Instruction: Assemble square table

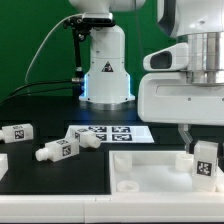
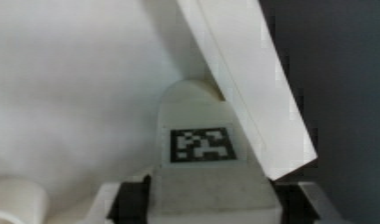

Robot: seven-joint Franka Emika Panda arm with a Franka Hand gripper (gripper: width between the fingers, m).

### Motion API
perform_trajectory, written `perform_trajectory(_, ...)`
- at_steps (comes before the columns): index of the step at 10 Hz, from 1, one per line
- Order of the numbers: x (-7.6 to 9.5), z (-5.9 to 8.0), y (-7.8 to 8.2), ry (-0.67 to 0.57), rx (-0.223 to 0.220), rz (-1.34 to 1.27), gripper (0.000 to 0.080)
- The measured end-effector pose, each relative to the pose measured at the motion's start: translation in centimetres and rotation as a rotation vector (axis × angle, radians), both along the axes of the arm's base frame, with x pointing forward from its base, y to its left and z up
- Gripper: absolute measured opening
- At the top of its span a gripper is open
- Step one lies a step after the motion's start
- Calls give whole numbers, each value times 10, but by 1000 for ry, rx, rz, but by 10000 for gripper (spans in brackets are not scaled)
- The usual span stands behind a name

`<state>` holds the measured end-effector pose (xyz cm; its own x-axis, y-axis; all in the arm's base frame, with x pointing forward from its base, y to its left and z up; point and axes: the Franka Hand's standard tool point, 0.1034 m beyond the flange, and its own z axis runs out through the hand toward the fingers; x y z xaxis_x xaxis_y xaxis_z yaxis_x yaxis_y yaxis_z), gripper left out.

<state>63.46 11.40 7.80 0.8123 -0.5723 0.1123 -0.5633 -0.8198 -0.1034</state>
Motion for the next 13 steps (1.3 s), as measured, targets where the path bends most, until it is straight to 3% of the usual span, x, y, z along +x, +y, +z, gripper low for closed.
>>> perform_trajectory(1, -1, 1, 0, 4, 20, -173, 286)
perform_trajectory(3, 1, -1, -1, 10, 120, -587, 288)
perform_trajectory(5, 0, 0, -1, 14, 158, -724, 288)
perform_trajectory(6, 1, 0, -1, 13, 156, -726, 288)
perform_trajectory(7, 0, 0, -1, 12, 146, -665, 363)
perform_trajectory(8, 2, 1, -1, 6, 123, -532, 363)
perform_trajectory(9, 4, 2, -2, -8, 88, -329, 569)
perform_trajectory(10, 5, 4, -4, -18, 60, -148, 625)
perform_trajectory(11, 5, 3, -5, -25, 27, 72, 642)
perform_trajectory(13, 5, 2, -6, -28, 10, 170, 648)
